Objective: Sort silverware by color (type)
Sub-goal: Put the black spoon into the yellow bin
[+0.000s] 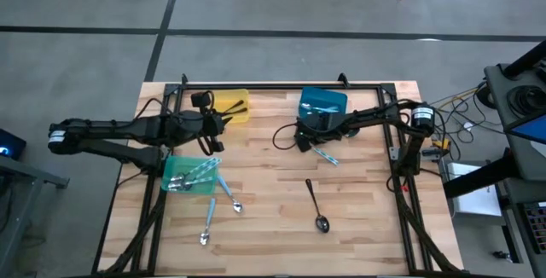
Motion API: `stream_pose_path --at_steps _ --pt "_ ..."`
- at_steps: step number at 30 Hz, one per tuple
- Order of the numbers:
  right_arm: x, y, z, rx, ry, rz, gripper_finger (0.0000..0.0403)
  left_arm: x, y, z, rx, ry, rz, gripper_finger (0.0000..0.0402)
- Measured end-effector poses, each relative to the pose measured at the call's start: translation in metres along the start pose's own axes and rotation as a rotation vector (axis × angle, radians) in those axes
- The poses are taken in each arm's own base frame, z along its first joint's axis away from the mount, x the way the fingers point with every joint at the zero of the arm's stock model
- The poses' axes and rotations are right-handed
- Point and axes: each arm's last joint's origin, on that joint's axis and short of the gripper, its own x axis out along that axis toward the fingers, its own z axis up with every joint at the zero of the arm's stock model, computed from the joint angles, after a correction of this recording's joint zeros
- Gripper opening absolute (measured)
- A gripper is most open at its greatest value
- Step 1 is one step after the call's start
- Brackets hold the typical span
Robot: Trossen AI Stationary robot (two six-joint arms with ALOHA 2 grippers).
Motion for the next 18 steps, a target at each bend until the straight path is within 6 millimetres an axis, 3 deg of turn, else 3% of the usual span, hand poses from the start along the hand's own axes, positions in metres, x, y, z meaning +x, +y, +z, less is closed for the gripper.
stream_pose_path --at_steps 18 --pt "-0.011 0.005 -0.023 -0.196 0.192 -0.015 0.0012 0.0 0.0 0.0 -0.005 0.0 0.001 0.004"
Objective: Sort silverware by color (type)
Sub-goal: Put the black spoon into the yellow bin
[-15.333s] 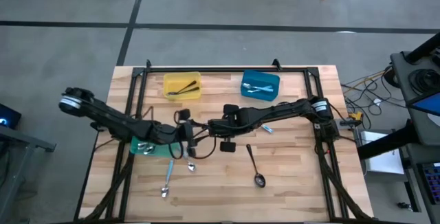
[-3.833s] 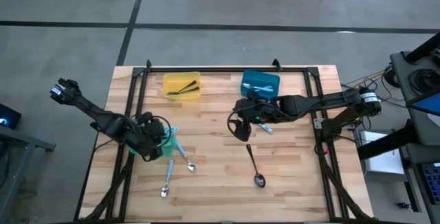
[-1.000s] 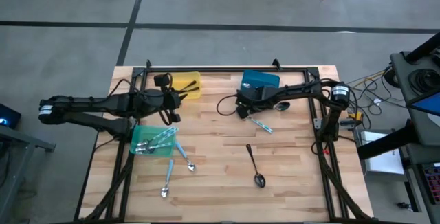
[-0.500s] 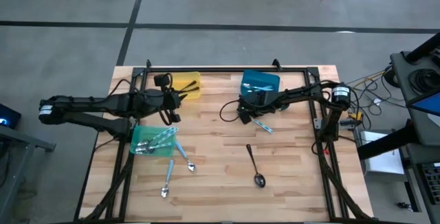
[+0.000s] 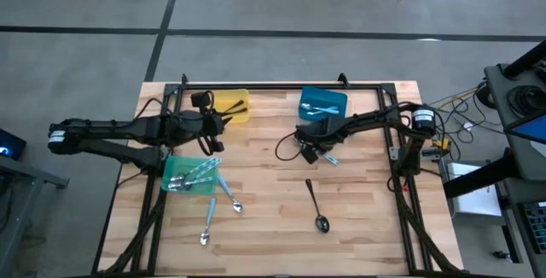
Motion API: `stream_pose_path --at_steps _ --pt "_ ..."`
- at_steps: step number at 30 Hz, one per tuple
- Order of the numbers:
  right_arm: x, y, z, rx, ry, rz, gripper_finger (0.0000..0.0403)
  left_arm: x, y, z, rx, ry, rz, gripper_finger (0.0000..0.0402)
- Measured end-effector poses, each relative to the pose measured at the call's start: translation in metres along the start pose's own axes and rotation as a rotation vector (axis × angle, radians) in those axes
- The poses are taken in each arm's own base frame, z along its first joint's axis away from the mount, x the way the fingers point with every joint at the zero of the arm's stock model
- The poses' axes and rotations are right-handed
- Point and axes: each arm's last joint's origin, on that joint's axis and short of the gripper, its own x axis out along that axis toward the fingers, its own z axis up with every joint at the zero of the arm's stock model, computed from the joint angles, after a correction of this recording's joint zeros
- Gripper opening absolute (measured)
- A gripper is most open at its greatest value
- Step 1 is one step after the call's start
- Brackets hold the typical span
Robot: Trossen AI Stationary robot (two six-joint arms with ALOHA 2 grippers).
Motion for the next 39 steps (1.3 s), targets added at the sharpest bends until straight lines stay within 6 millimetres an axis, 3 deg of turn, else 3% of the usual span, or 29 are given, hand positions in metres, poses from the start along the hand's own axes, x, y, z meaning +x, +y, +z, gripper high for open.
stream_pose_path --at_steps 11,19,28,39 --pt "-0.003 0.001 -0.021 -0.067 0.169 -0.031 0.0012 0.0 0.0 -0.001 -0.004 0.006 -0.003 0.004" --pt "-0.014 -0.005 -0.025 0.045 0.193 -0.042 0.0012 0.0 0.0 -0.001 -0.01 0.006 -0.003 0.004" --pt "-0.033 -0.03 -0.026 0.159 0.173 -0.089 0.0012 0.0 0.0 -0.001 -0.012 0.009 -0.004 0.004" --pt "-0.023 -0.073 -0.046 0.434 0.031 0.008 0.0013 0.0 -0.001 -0.003 -0.014 0.03 -0.013 0.004"
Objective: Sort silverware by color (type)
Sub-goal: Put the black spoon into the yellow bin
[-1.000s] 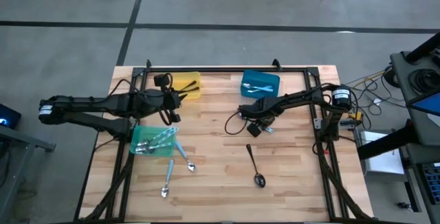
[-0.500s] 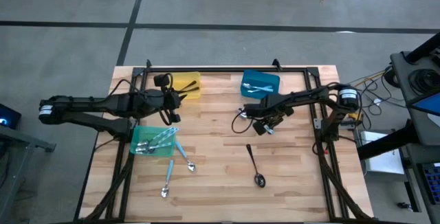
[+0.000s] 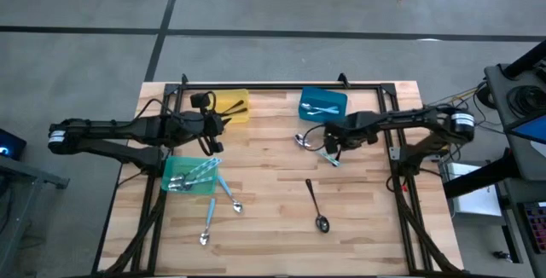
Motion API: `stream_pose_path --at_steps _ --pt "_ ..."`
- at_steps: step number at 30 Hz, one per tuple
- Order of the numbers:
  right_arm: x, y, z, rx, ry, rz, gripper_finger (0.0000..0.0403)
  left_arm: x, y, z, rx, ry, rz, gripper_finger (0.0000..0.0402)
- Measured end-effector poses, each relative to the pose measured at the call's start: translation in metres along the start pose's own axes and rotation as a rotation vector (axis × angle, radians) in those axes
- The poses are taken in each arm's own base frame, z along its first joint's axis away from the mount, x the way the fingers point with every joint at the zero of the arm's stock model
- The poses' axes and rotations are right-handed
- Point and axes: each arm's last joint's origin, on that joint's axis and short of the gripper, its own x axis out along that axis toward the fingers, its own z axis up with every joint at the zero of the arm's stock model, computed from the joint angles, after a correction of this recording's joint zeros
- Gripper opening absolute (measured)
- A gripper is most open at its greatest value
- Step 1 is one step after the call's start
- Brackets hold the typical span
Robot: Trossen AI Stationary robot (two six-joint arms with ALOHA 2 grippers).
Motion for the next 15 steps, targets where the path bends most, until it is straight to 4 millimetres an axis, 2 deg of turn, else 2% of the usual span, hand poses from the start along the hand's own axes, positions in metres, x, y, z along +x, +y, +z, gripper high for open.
stream_pose_path --at_steps 7,15 --pt "-0.0084 -0.0097 -0.0014 0.123 -0.071 0.084 0.0025 0.0001 0.0 0.0 0.0 0.0 0.0 0.004" --pt "0.0002 -0.0028 0.0027 0.142 -0.113 0.076 0.0122 0.0 0.0 0.0001 0.0 0.0 0.0 0.004"
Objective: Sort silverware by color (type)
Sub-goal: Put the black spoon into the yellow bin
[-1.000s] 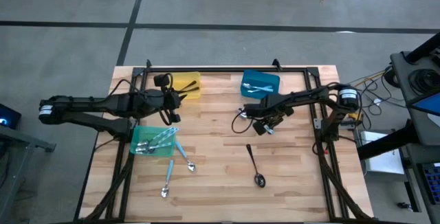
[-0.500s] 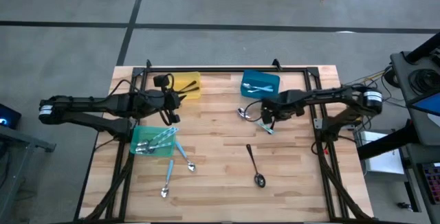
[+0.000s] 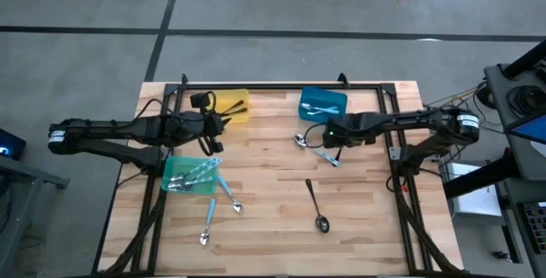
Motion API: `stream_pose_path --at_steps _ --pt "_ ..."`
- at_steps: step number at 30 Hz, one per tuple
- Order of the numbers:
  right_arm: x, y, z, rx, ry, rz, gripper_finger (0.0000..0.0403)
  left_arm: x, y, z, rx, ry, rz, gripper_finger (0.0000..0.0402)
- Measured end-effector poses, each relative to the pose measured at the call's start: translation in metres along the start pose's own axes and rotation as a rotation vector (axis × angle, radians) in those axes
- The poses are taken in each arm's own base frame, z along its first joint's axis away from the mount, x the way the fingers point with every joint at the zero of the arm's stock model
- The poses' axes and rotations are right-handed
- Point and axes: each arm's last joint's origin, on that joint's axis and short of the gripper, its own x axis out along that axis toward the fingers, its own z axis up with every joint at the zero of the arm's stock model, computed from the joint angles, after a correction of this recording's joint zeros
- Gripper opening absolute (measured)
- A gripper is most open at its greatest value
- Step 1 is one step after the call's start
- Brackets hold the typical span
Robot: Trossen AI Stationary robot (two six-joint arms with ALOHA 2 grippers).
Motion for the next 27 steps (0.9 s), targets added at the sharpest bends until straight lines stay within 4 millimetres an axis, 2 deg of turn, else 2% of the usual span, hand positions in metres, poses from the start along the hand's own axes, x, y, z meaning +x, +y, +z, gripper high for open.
stream_pose_path --at_steps 6,11,18,27 --pt "0.016 0.003 -0.002 0.044 0.001 -0.072 0.0173 0.0 0.0 0.0 0.003 0.004 -0.002 0.004" --pt "0.027 0.007 -0.002 0.069 -0.012 -0.086 0.0177 0.0 0.0 -0.001 0.005 0.008 -0.004 0.004" --pt "0.035 0.009 -0.002 0.076 -0.012 -0.119 0.0144 0.0 -0.001 -0.001 0.009 0.013 -0.005 0.004" --pt "0.035 0.004 -0.003 0.077 0.001 -0.163 0.0057 0.0 -0.001 -0.001 -0.006 0.013 -0.005 0.004"
